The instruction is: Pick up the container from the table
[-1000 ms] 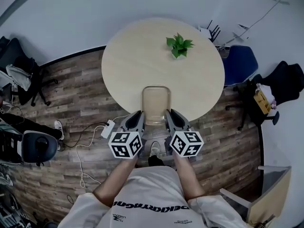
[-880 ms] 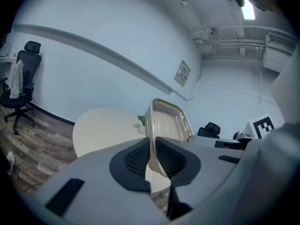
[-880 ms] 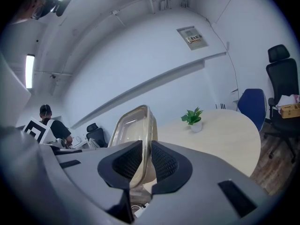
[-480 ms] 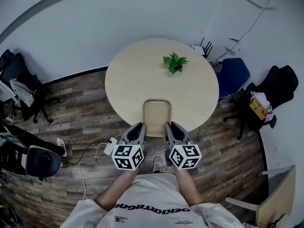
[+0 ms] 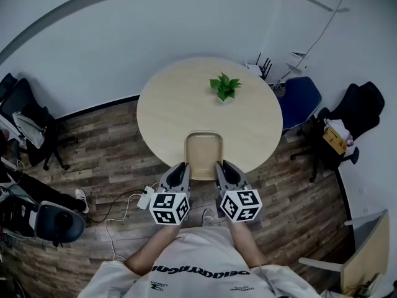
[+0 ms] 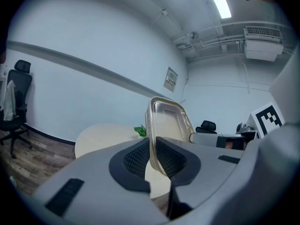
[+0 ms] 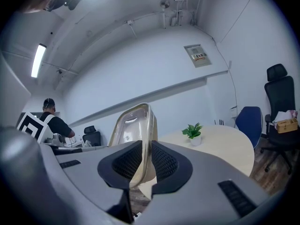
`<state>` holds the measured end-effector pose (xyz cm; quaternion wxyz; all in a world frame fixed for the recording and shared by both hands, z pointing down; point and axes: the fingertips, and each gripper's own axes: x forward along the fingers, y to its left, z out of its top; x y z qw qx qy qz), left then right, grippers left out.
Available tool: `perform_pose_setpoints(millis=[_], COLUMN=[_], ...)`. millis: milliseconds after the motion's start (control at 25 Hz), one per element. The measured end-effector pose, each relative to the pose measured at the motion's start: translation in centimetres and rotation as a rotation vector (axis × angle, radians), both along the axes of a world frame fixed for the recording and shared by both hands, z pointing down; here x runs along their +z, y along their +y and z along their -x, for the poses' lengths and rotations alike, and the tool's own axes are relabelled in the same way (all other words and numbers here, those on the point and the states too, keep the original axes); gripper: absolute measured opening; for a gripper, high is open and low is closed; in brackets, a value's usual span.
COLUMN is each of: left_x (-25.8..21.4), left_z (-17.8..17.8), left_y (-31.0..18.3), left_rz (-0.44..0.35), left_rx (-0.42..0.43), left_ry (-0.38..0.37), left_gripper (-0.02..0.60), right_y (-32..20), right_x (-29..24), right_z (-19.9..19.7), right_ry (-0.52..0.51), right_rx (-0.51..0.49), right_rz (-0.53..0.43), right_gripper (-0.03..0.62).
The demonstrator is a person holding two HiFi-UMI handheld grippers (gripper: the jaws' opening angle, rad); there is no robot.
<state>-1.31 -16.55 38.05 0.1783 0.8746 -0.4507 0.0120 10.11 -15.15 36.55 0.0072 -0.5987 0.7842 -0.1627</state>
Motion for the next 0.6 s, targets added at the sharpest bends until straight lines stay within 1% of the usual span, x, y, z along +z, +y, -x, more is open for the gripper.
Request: perform_pose_setpoints(millis=[320, 600], left_x=[-0.42, 0.08], left_z=[-0.26, -0.72], left_y=[0.26, 0.27], left_rz=[-0.023, -0.026], left_rx=[0.010, 0.011], left_ry=[-0.006, -0.005], left_gripper=[0.051, 0.051], right_y=[0.31, 0.38], right_x=[-0.48, -0.07], right_z=[-0.31, -0.72], right_ry=[-0.006, 0.008], right_rx=[0.018, 0.017], right_rz=[-0.025, -0.026], right_gripper=[0.092, 0.092])
